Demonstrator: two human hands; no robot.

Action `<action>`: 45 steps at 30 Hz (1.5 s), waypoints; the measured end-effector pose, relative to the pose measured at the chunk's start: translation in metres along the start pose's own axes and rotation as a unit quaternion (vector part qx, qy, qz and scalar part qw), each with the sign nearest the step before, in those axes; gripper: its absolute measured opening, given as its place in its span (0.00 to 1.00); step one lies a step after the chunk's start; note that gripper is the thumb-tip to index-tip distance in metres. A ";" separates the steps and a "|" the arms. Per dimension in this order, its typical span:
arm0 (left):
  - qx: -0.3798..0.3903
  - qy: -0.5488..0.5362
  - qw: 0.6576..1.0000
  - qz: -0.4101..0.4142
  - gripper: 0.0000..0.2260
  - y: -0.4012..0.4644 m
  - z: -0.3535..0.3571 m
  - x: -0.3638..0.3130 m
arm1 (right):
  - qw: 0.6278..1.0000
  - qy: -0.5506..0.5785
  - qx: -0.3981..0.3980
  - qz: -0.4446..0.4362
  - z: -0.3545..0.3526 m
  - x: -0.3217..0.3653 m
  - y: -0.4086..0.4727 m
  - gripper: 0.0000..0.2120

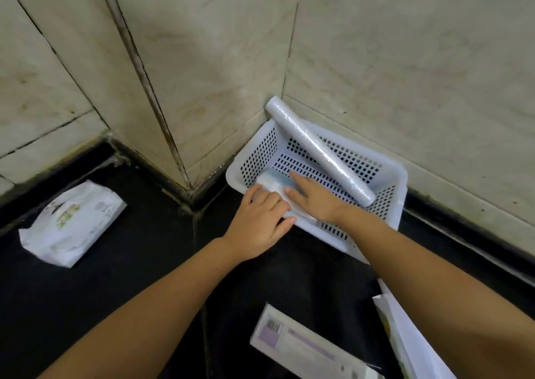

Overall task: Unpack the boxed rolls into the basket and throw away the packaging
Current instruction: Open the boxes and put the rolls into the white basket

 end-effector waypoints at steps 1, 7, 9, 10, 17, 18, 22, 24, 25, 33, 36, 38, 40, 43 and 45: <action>0.017 0.005 1.000 -0.006 0.15 0.000 0.001 0.001 | 0.999 0.021 -0.029 0.003 -0.013 0.001 -0.007 0.30; 0.155 0.030 0.986 -0.057 0.17 0.008 0.001 -0.009 | 0.982 0.092 -0.160 0.035 -0.091 -0.021 -0.082 0.23; 0.171 0.014 0.984 -0.048 0.16 0.011 -0.003 -0.035 | 0.973 0.104 -0.198 0.064 -0.109 -0.040 -0.122 0.21; 0.162 0.006 0.986 -0.023 0.15 0.012 -0.005 -0.055 | 0.966 0.110 -0.218 0.081 -0.115 -0.052 -0.145 0.19; 0.229 -0.075 0.941 0.237 0.18 -0.029 0.021 -0.228 | 0.956 0.034 -0.193 0.217 -0.061 -0.132 -0.290 0.12; 0.260 -0.056 0.929 0.257 0.20 -0.039 0.031 -0.240 | 0.959 0.015 -0.168 0.230 -0.045 -0.137 -0.304 0.13; 0.370 -0.001 0.896 0.245 0.16 -0.064 0.059 -0.249 | 0.952 -0.037 -0.117 0.280 0.005 -0.144 -0.344 0.30; 0.360 -0.004 0.904 0.230 0.08 -0.065 0.059 -0.251 | 0.949 -0.035 -0.109 0.295 0.019 -0.144 -0.351 0.35; 0.344 -0.010 0.913 0.220 0.07 -0.063 0.058 -0.252 | 0.946 -0.025 -0.116 0.301 0.022 -0.144 -0.352 0.36; 0.339 0.043 0.916 0.210 0.10 -0.069 0.038 -0.224 | 0.912 0.049 -0.187 0.362 -0.009 -0.180 -0.361 0.27; 0.385 0.029 0.909 0.160 0.09 -0.078 0.038 -0.203 | 0.899 0.027 -0.214 0.381 -0.034 -0.197 -0.362 0.27; 0.399 -0.012 0.908 0.124 0.09 -0.079 0.036 -0.195 | 0.902 0.010 -0.221 0.371 -0.052 -0.200 -0.353 0.26; 0.391 -0.081 0.914 0.076 0.12 -0.075 0.031 -0.187 | 0.909 -0.002 -0.233 0.346 -0.073 -0.194 -0.338 0.25; 0.266 -0.178 0.947 0.009 0.12 -0.047 0.007 -0.162 | 0.923 -0.016 -0.265 0.278 -0.107 -0.166 -0.303 0.26; 0.122 -0.167 0.978 0.006 0.10 -0.020 -0.017 -0.136 | 0.931 -0.023 -0.290 0.222 -0.129 -0.138 -0.274 0.27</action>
Point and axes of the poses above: each hand's wrist, its own y-axis towards the middle knuckle, its own z-axis out of the palm, x = y × z, the point moved 8 cm from there along y, towards the middle knuckle, and after that the axes turned 10 degrees about -x, right-handed, at the moved point
